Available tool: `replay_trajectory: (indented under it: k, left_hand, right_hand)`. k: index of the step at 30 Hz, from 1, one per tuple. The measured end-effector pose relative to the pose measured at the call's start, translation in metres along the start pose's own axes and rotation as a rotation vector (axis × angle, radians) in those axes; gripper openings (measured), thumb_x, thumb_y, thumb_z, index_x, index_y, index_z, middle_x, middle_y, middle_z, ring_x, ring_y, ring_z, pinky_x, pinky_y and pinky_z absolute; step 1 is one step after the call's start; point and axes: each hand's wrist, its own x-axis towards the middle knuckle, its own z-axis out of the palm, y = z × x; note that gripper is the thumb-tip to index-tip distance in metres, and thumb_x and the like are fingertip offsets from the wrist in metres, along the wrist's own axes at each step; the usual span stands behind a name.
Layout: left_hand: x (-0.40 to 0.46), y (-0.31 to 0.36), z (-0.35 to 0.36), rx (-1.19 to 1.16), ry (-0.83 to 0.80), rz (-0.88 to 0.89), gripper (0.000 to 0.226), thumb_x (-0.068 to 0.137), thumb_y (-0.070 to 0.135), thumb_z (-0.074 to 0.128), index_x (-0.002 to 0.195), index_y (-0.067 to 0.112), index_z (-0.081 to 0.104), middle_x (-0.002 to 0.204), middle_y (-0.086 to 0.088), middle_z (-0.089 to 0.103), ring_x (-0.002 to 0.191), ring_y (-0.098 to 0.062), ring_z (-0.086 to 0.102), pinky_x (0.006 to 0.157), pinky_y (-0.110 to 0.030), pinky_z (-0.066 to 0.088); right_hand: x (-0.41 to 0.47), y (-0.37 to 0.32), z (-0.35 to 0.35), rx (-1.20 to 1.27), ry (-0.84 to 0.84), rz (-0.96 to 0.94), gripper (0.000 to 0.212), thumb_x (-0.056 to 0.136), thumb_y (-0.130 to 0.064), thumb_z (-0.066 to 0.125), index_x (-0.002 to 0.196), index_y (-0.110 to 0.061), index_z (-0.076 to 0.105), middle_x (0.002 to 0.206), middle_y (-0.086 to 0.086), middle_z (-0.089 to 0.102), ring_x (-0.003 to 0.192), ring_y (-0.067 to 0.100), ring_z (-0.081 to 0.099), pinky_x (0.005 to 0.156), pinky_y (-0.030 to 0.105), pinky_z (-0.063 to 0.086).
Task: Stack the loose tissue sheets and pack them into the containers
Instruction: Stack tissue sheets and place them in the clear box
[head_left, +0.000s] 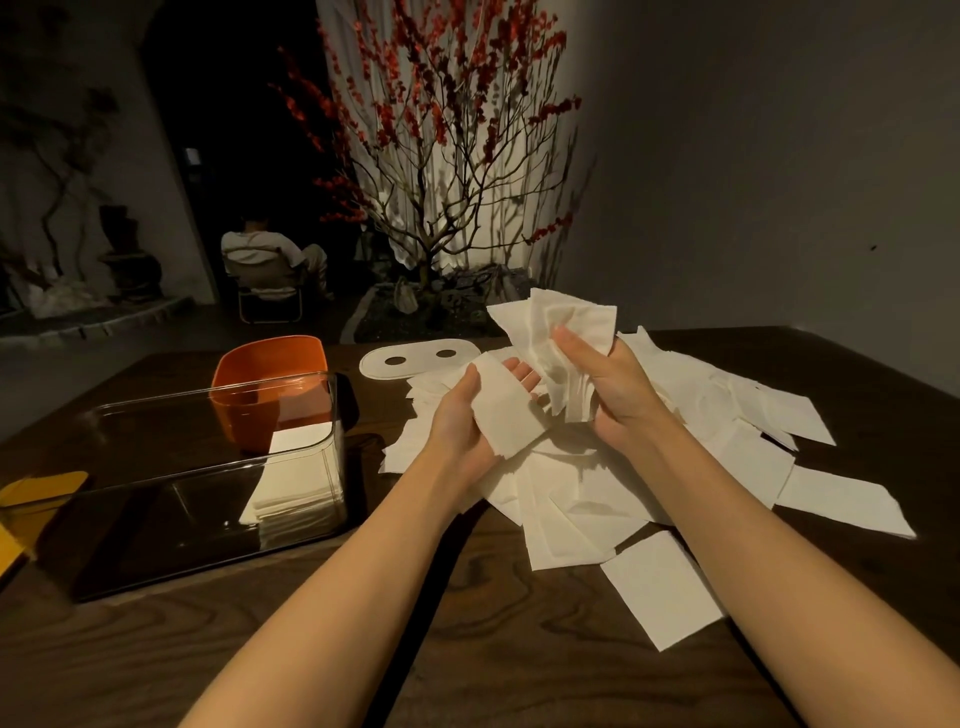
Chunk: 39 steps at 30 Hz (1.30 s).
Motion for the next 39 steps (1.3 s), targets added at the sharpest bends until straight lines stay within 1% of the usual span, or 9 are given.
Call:
replay_trajectory:
  k: [3, 6, 10, 16, 21, 26, 31, 35, 39]
  left_hand:
    - [-0.005, -0.006, 0.009, 0.009, -0.055, -0.035, 0.048, 0.102, 0.043, 0.036, 0.115, 0.003, 0.06, 0.123, -0.025, 0.061, 0.117, -0.04, 0.055, 0.096, -0.054, 0.041]
    - [-0.004, -0.008, 0.013, -0.039, -0.114, -0.021, 0.065, 0.098, 0.055, 0.038, 0.126, 0.0, 0.056, 0.123, -0.026, 0.061, 0.118, -0.04, 0.054, 0.108, -0.053, 0.035]
    - [-0.002, -0.01, 0.011, -0.034, -0.087, -0.018, 0.084, 0.084, 0.078, 0.032, 0.113, 0.004, 0.059, 0.124, -0.023, 0.06, 0.126, -0.042, 0.048, 0.11, -0.055, 0.032]
    - [-0.006, -0.012, 0.013, 0.007, -0.076, 0.006, 0.056, 0.091, 0.054, 0.051, 0.114, 0.004, 0.061, 0.119, -0.021, 0.065, 0.118, -0.037, 0.057, 0.11, -0.052, 0.035]
    - [-0.005, -0.015, 0.012, 0.047, -0.061, 0.0, 0.05, 0.096, 0.048, 0.047, 0.108, 0.003, 0.065, 0.114, -0.02, 0.068, 0.114, -0.035, 0.059, 0.107, -0.052, 0.038]
    - [-0.002, -0.016, 0.01, 0.114, -0.014, 0.009, 0.045, 0.096, 0.045, 0.047, 0.115, 0.008, 0.063, 0.118, -0.017, 0.067, 0.117, -0.034, 0.059, 0.106, -0.053, 0.039]
    - [0.001, -0.015, 0.008, 0.141, 0.031, 0.007, 0.046, 0.098, 0.048, 0.041, 0.111, 0.009, 0.062, 0.12, -0.017, 0.065, 0.118, -0.036, 0.057, 0.106, -0.053, 0.039]
    - [0.004, -0.013, 0.005, 0.196, 0.02, 0.022, 0.05, 0.098, 0.051, 0.039, 0.124, 0.012, 0.056, 0.126, -0.016, 0.063, 0.117, -0.035, 0.059, 0.105, -0.054, 0.041]
    - [0.003, -0.013, 0.003, 0.305, 0.025, 0.032, 0.048, 0.1, 0.051, 0.036, 0.123, 0.015, 0.057, 0.123, -0.014, 0.065, 0.114, -0.034, 0.061, 0.103, -0.052, 0.044]
  right_hand:
    - [0.001, 0.006, -0.002, -0.066, 0.001, 0.018, 0.018, 0.089, -0.017, 0.064, 0.107, -0.017, 0.061, 0.1, 0.003, 0.069, 0.084, 0.016, 0.067, 0.071, 0.035, 0.058]
    - [-0.001, 0.016, -0.001, -0.275, -0.028, 0.055, 0.023, 0.093, -0.022, 0.06, 0.115, -0.016, 0.057, 0.101, -0.003, 0.066, 0.087, 0.012, 0.063, 0.068, 0.026, 0.054]
    - [0.0, 0.024, 0.002, -0.436, -0.016, 0.055, 0.036, 0.097, -0.027, 0.054, 0.132, -0.017, 0.049, 0.124, 0.0, 0.059, 0.109, 0.02, 0.057, 0.089, 0.034, 0.051]
    - [0.001, 0.022, 0.005, -0.543, 0.021, 0.045, 0.039, 0.1, -0.035, 0.045, 0.135, -0.017, 0.046, 0.128, -0.004, 0.054, 0.114, 0.019, 0.055, 0.092, 0.035, 0.049]
    - [0.002, 0.023, 0.004, -0.574, 0.034, -0.028, 0.016, 0.1, -0.035, 0.044, 0.11, -0.026, 0.054, 0.092, -0.016, 0.055, 0.08, 0.003, 0.055, 0.058, 0.016, 0.043]
    - [0.0, 0.024, 0.006, -0.556, -0.004, -0.037, 0.019, 0.1, -0.033, 0.047, 0.093, -0.025, 0.062, 0.087, -0.008, 0.066, 0.078, 0.008, 0.064, 0.065, 0.025, 0.054]
    - [0.004, 0.026, 0.008, -0.693, 0.029, -0.011, 0.035, 0.102, -0.037, 0.039, 0.12, -0.015, 0.058, 0.11, -0.002, 0.061, 0.101, 0.017, 0.06, 0.077, 0.027, 0.05]
    - [0.011, 0.022, 0.0, -0.737, 0.188, -0.199, 0.021, 0.097, -0.034, 0.051, 0.083, -0.021, 0.06, 0.085, -0.004, 0.063, 0.076, 0.008, 0.056, 0.067, 0.022, 0.044]
    - [0.011, 0.012, -0.007, -0.676, 0.225, -0.237, 0.027, 0.096, -0.032, 0.055, 0.074, -0.015, 0.059, 0.075, 0.0, 0.059, 0.068, 0.01, 0.052, 0.06, 0.019, 0.039]
